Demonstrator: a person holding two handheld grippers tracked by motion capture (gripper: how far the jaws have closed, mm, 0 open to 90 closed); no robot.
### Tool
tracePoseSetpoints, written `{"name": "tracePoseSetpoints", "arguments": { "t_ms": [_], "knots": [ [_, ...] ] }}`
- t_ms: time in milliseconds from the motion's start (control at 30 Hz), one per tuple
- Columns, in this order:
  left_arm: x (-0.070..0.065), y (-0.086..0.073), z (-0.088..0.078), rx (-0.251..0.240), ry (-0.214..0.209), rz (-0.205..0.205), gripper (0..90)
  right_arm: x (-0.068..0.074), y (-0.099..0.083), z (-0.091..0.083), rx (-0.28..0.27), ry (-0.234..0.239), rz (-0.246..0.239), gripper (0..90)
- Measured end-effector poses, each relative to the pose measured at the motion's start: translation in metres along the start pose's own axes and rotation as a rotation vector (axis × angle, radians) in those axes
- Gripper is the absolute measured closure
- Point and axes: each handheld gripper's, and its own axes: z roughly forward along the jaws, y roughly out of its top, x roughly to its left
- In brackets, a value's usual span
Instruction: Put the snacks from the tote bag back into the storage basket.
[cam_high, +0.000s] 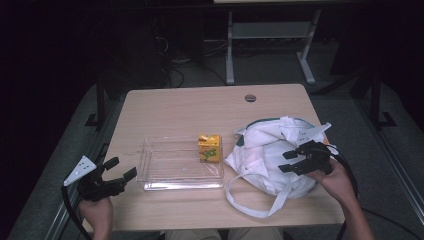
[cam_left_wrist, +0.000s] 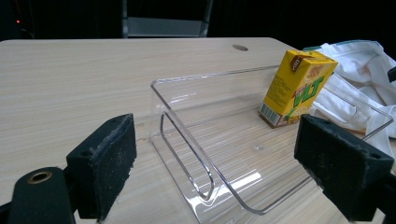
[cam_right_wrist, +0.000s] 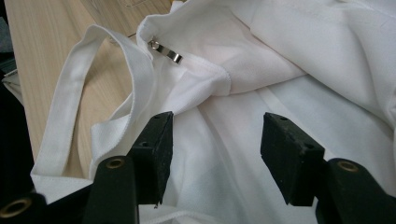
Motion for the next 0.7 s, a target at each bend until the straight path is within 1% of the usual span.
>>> {"name": "tracePoseSetpoints", "arguments": {
  "t_ms": [100, 200, 300, 333, 433, 533, 633, 700],
  "knots": [
    [0.000, 0.000, 0.000, 0.000, -0.003, -0.001, 12.5, 0.001, -0.004, 0.000, -0.009, 0.002, -0.005, 43.4],
    [-0.001, 0.000, 0.000, -0.001, -0.002, 0.001, 12.5, 0.002, -0.010, 0.000, -0.025, -0.008, 0.011, 43.3],
    [0.000, 0.000, 0.000, -0.001, -0.002, 0.001, 12.5, 0.003, -0.017, 0.001, -0.037, -0.019, 0.014, 43.3],
    [0.000, 0.000, 0.000, -0.001, -0.003, -0.001, 12.5, 0.005, -0.020, 0.000, -0.040, -0.020, 0.024, 43.2],
    [-0.001, 0.000, 0.000, 0.005, -0.004, 0.007, 12.5, 0.007, -0.025, -0.001, -0.054, -0.025, 0.026, 43.2],
    [-0.001, 0.001, 0.001, 0.005, -0.007, 0.012, 12.5, 0.011, -0.030, -0.004, -0.061, -0.049, 0.028, 41.9],
    [-0.001, 0.001, 0.000, 0.004, -0.007, 0.013, 12.5, 0.016, -0.032, -0.007, -0.077, -0.062, 0.034, 40.9],
    [-0.001, 0.001, 0.000, 0.002, -0.006, 0.011, 12.5, 0.017, -0.033, -0.007, -0.085, -0.071, 0.024, 40.0]
  ]
}}
